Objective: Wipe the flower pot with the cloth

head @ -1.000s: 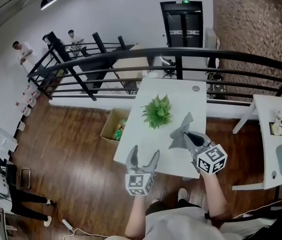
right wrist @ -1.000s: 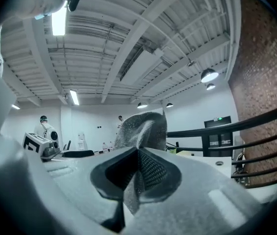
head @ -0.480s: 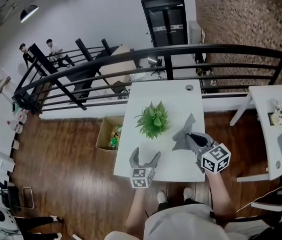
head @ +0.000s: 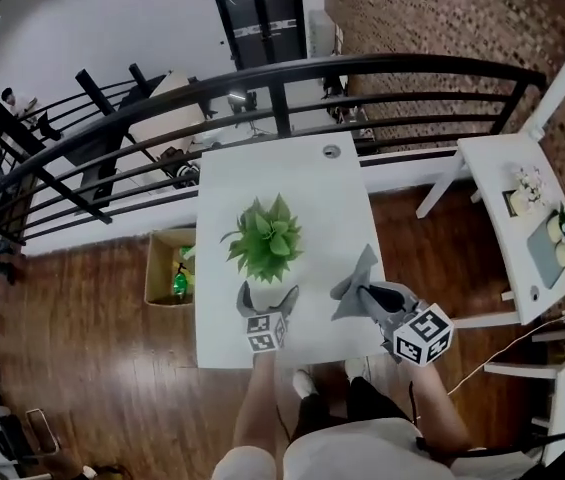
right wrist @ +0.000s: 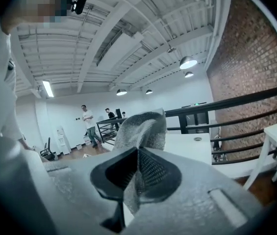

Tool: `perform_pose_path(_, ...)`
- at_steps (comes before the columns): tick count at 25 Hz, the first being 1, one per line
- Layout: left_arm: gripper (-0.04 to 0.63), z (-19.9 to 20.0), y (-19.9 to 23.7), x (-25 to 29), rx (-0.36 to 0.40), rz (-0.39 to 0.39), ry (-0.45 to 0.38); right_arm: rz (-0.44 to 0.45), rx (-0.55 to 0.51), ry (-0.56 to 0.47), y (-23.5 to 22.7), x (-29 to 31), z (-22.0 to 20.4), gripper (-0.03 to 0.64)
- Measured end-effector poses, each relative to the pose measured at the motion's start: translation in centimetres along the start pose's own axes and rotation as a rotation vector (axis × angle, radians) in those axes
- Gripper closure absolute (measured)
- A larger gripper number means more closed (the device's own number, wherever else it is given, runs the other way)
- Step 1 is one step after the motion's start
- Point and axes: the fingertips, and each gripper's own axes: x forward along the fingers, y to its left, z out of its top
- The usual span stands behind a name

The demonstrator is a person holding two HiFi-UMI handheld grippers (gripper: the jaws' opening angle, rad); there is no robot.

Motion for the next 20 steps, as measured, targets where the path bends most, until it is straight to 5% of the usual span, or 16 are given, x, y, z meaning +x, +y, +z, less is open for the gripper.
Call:
perform_pose_path(9,-0.028,1.5,2.3,6.8,-0.024,-0.010,-0.071,-0.099,0.000,0.065,-1.3,-2.5,-3.0,0.620)
perform_pose_path(15,0.063,1.8,2.7,8.1,0.023,-0.034,-0.005,-0.124,0.000,0.079,-0.5,-3.6,-3.8,0.619)
perform_pose_path(20,0.083,1.9,1.9,6.9,-0.046,-0.106,0.048,-0.099,-0.012,0.065,1.0,-3.2,-3.1,0.620)
